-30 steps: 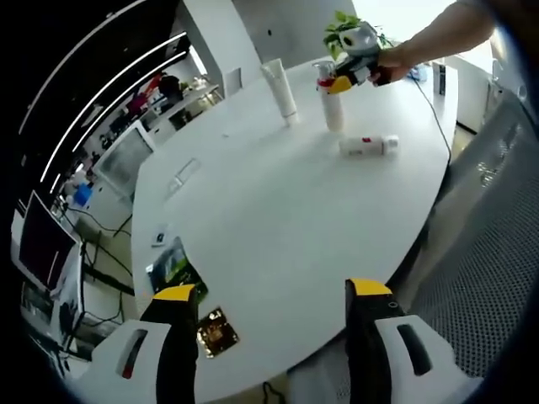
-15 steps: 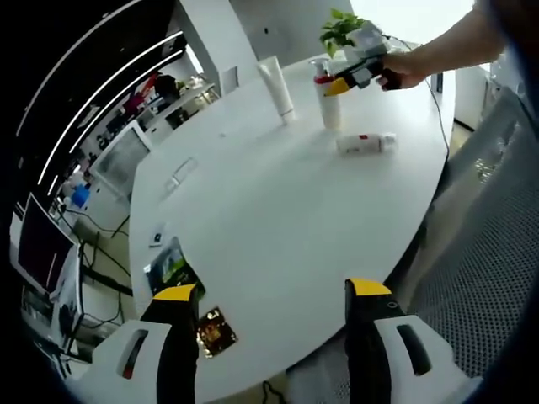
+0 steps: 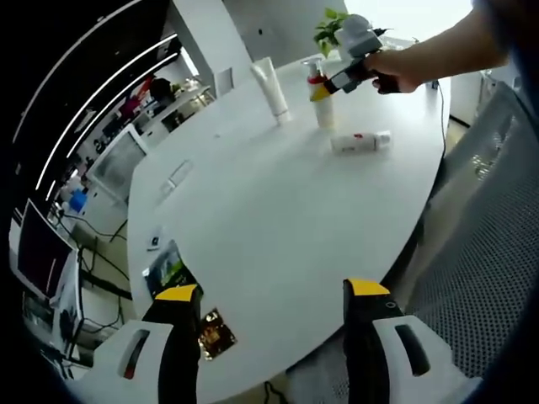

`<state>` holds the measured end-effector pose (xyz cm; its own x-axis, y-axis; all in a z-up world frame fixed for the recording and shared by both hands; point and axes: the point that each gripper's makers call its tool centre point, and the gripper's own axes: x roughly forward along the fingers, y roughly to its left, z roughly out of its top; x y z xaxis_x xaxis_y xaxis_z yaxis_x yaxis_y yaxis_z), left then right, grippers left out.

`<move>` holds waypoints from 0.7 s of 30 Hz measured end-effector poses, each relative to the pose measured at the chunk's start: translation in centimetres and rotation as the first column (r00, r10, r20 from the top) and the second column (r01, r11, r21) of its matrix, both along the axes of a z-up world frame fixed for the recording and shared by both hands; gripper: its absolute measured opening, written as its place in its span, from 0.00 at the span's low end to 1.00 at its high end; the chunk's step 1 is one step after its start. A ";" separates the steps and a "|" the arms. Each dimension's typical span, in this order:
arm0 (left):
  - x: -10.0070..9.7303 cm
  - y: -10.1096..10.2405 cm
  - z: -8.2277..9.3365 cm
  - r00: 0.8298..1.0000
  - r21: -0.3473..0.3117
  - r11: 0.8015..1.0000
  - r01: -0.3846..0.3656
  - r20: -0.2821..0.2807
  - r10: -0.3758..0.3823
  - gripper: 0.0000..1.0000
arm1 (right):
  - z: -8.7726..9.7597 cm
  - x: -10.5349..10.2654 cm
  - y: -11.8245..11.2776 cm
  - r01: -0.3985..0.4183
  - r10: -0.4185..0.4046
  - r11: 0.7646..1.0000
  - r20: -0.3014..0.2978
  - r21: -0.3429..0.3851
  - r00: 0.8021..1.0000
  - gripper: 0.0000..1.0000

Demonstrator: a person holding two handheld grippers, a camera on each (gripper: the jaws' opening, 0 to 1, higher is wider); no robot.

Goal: Arrange the skincare products in the storage area until every visible bottle or jar stands upright without overlapping.

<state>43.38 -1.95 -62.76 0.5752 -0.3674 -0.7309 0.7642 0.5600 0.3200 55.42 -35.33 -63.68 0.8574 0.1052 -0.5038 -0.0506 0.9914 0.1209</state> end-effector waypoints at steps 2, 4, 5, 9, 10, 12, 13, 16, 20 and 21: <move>-0.2 -0.1 -0.2 1.000 0.007 1.000 0.009 -0.005 -0.009 0.66 | 0.0 0.1 0.0 0.028 -0.028 1.000 0.009 0.006 1.000 0.36; -0.3 -0.2 -0.3 1.000 0.012 1.000 0.018 -0.008 -0.018 0.66 | 0.0 0.1 0.4 0.037 -0.037 0.999 0.014 0.017 0.999 0.32; -0.3 -0.2 -0.3 1.000 0.015 1.000 0.023 -0.010 -0.022 0.66 | 0.1 0.2 0.4 0.040 -0.040 0.999 0.017 0.011 0.999 0.31; -0.4 -0.2 -0.4 0.999 0.023 0.999 0.029 -0.014 -0.028 0.66 | 0.7 0.6 0.6 0.066 -0.067 0.998 0.033 0.010 0.997 0.34; -0.4 -0.2 -0.5 0.999 0.024 0.999 0.030 -0.015 -0.029 0.66 | 0.8 0.6 0.5 0.075 -0.075 0.997 0.034 0.003 0.997 0.33; -0.5 -0.2 -0.7 0.999 0.032 0.999 0.033 -0.024 -0.033 0.66 | 1.0 0.7 0.3 0.103 -0.104 0.995 0.033 0.013 0.994 0.31; -0.6 -0.2 -0.8 0.999 0.038 0.999 0.036 -0.027 -0.035 0.66 | 0.9 0.8 0.2 0.100 -0.100 0.995 0.027 -0.001 0.995 0.30; -0.6 -0.2 -0.8 0.999 0.041 0.998 0.038 -0.026 -0.037 0.66 | 0.8 0.8 0.1 0.082 -0.081 0.995 0.021 -0.064 0.996 0.29; -0.5 0.0 -0.8 0.999 0.044 0.999 0.030 -0.026 -0.029 0.65 | 0.6 1.0 0.2 0.043 -0.041 0.996 0.030 -0.076 0.999 0.28; -0.5 0.0 -0.8 0.999 0.044 0.999 0.030 -0.025 -0.029 0.65 | 0.6 1.0 0.3 0.021 -0.018 0.996 0.033 -0.082 0.999 0.28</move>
<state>42.84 -1.94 -63.55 0.5460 -0.3510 -0.7607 0.7883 0.5226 0.3247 56.42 -35.07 -63.08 0.8748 0.0475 -0.4822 -0.0338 0.9987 0.0370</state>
